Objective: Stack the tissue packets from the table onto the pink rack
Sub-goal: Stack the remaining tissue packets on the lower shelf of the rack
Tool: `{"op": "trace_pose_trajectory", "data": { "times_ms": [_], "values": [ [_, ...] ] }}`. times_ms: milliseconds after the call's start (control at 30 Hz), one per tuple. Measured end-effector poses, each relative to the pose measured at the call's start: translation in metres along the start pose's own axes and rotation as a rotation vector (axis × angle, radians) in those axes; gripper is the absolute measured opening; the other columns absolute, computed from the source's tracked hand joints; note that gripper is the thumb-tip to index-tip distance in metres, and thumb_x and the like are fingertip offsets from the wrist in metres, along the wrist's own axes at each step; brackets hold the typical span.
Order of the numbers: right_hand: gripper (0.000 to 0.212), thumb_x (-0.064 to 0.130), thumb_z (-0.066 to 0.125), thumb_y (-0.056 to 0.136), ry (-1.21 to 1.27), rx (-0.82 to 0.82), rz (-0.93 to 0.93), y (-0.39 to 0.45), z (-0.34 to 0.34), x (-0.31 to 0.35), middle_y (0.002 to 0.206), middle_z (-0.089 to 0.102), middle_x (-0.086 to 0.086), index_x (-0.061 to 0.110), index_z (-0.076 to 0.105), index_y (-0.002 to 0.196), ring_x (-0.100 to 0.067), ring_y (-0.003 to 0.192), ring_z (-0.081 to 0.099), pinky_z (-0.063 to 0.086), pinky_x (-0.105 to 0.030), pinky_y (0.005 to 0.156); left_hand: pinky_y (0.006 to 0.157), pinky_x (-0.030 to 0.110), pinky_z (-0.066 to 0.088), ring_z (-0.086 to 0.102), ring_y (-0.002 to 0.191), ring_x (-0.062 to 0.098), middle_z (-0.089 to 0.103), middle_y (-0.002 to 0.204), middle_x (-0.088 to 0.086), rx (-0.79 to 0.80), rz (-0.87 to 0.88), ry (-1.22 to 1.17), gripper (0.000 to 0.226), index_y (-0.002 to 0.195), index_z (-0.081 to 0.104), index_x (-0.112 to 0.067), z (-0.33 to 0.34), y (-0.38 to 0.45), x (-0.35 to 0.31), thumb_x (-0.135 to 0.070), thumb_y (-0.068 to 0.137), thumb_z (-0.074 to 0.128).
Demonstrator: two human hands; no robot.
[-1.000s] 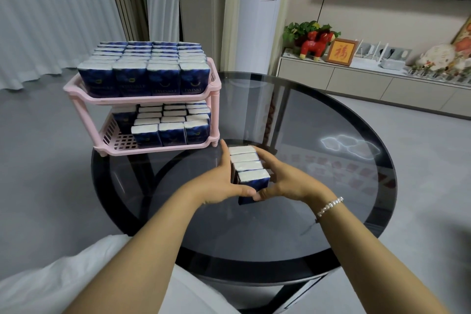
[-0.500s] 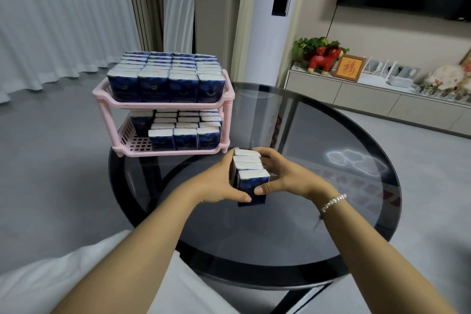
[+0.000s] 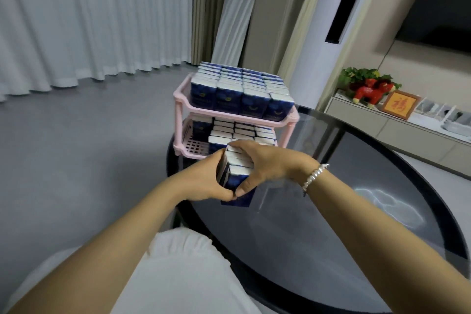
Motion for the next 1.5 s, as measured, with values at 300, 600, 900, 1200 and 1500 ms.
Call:
{"op": "trace_pose_trajectory", "data": {
  "times_ms": [300,600,900,1200,1500],
  "values": [
    [0.1,0.026,0.085,0.062,0.046,-0.139,-0.07,0.065,0.001,0.026,0.141,0.039,0.008,0.024,0.028,0.144,-0.004,0.12,0.038,0.028,-0.016,0.096,0.107,0.037,0.039,0.044,0.126,0.014,0.036,0.141,-0.004,-0.267,-0.085,-0.047,0.1,0.142,0.032,-0.021,-0.046,-0.004,0.044,-0.045,0.059,0.083],
    [0.102,0.023,0.086,0.062,0.06,-0.219,-0.11,0.102,0.006,0.033,0.144,0.034,0.01,0.017,0.028,0.146,-0.003,0.131,0.031,0.023,-0.007,0.097,0.114,0.036,0.024,0.012,0.146,0.023,-0.008,0.158,0.003,-0.341,-0.243,-0.034,0.13,0.15,-0.012,-0.016,-0.072,0.01,0.072,-0.038,0.066,0.084],
    [0.092,0.016,0.082,0.067,0.137,-0.235,-0.073,0.141,0.003,0.024,0.141,0.037,0.014,0.021,0.032,0.145,-0.005,0.132,0.034,0.026,-0.02,0.11,0.086,0.028,0.044,0.055,0.11,0.02,0.056,0.127,0.002,-0.455,-0.152,-0.108,0.064,0.127,0.047,-0.016,-0.081,0.03,0.091,-0.021,0.073,0.079],
    [0.079,0.025,0.078,0.073,0.127,-0.239,0.015,0.158,-0.003,0.013,0.138,0.04,0.011,0.02,0.038,0.141,-0.005,0.127,0.035,0.026,-0.018,0.106,0.071,0.027,0.042,0.058,0.084,0.019,0.066,0.107,0.008,-0.702,-0.132,-0.158,0.031,0.102,0.056,-0.008,-0.08,0.043,0.096,-0.014,0.077,0.075],
    [0.082,0.037,0.066,0.085,-0.211,-0.151,-0.064,0.156,-0.001,0.019,0.156,0.017,0.0,0.018,0.019,0.149,-0.016,0.144,0.015,0.008,-0.011,0.103,0.086,0.031,0.046,0.052,0.09,0.024,0.042,0.111,0.009,-0.656,-0.232,-0.132,0.047,0.12,0.053,-0.014,-0.072,0.054,0.102,-0.018,0.078,0.074]
  ]
}}
Point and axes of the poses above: each hand's wrist, its own y-axis towards the middle knuckle, its own z-axis out of the palm, x = y × z, the point moved 4 cm from there along y, towards the middle knuckle
